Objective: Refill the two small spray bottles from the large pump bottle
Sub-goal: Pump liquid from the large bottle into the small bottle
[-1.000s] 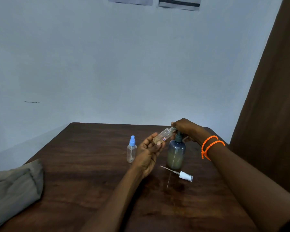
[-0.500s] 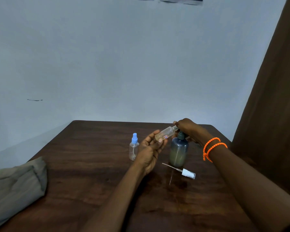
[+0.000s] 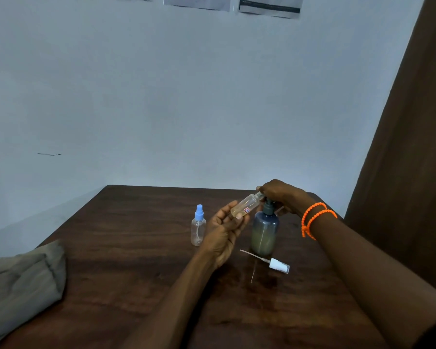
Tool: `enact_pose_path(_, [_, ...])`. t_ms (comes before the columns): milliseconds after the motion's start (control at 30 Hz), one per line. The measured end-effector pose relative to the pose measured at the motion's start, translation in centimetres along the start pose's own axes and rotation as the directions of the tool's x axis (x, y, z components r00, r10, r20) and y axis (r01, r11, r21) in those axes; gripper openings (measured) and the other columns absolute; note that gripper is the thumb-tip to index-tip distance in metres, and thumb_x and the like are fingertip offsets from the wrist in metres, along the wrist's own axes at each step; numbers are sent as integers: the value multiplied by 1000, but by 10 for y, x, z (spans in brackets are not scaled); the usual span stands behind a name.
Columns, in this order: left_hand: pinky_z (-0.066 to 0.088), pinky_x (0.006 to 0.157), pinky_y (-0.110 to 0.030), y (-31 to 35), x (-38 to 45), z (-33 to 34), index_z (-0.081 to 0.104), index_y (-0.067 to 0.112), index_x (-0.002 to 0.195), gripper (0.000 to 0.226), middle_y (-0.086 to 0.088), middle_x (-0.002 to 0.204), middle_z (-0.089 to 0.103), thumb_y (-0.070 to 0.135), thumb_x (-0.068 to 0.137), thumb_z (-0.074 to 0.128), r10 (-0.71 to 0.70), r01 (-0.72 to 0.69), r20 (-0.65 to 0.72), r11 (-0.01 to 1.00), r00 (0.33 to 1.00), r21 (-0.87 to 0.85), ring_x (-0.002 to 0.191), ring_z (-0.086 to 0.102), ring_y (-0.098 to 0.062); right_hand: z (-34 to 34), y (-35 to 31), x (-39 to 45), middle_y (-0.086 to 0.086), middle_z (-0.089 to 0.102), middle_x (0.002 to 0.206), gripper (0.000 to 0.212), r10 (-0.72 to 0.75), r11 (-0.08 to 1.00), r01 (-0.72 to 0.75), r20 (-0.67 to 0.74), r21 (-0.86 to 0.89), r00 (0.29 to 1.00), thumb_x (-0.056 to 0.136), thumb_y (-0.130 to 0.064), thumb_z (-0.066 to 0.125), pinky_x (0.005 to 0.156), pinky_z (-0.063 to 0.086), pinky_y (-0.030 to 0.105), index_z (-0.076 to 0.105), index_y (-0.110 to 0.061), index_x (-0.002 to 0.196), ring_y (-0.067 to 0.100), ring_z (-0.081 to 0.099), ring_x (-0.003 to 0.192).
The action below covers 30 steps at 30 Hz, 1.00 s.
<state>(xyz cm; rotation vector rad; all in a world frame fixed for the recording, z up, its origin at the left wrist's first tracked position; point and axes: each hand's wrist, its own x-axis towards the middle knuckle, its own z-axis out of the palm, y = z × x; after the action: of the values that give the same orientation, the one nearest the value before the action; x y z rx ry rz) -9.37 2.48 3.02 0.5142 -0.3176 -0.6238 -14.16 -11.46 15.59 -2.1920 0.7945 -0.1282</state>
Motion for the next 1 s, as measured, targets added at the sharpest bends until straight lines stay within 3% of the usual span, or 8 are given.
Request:
enact_pose_path(167, [61,82,-26,3,5,-3,58,-2,127,42,-22,123,69,-13,87,60,19,-19,-6,999,1000,30,109,69,-30,11,11,11,3,63,52,28,-10,986,9,4,167,1000,103,-26,48,59,45,28,61,-8,85,20,58,55])
enact_pose_path(267, [61,81,-25,2,3,-2,58,-2,126,41,-22,120,71,-15,88,58,19,-19,1,1000,1000,13,109,68,-32,9,8,8,6,59,60,29,-39,991,40,-6,125,999,103,-23,47,54,41,24,57,-8,80,19,52,54])
enact_pose_path(367, [61,86,-28,2,0,-1,57,-2,127,44,-22,121,70,-14,84,62,0,0,9,1000,1000,14,113,67,-34,1,4,9,6,63,68,26,-27,999,27,-11,35,1000,100,-25,48,61,40,29,59,-9,82,22,54,63])
enact_pose_path(500, [60,88,-29,2,1,-1,58,-1,126,43,-21,120,71,-15,86,60,7,-7,7,1000,1000,24,107,70,-30,8,10,12,4,60,56,29,-19,992,20,-10,127,1000,102,-24,48,59,42,29,57,-9,78,20,54,56])
enact_pose_path(600, [61,85,-27,3,2,-3,58,-1,127,43,-21,122,70,-16,86,60,6,-6,4,1000,1000,21,107,70,-30,11,12,13,7,58,64,30,-32,992,36,-29,124,999,102,-25,47,59,41,29,56,-9,79,21,52,57])
enact_pose_path(767, [61,81,-26,1,2,-3,57,-2,127,45,-23,122,69,-16,84,60,-14,14,21,1000,1000,-17,107,69,-30,2,3,8,8,70,77,32,-21,1000,21,-6,16,1000,100,-33,46,69,42,34,62,-11,84,27,57,71])
enact_pose_path(933, [61,83,-26,-1,8,-6,58,0,125,46,-20,121,71,-15,82,61,1,-2,19,1000,1000,18,105,71,-29,10,8,10,11,59,79,22,-39,994,42,-31,101,999,101,-23,46,57,39,27,55,-10,85,21,50,60])
enact_pose_path(1000, [60,87,-28,-1,6,-6,59,0,125,46,-20,122,70,-15,82,61,5,-6,19,1000,1000,24,106,71,-29,8,9,7,10,57,75,23,-44,996,47,-36,80,998,99,-21,46,60,41,29,55,-9,81,22,50,60])
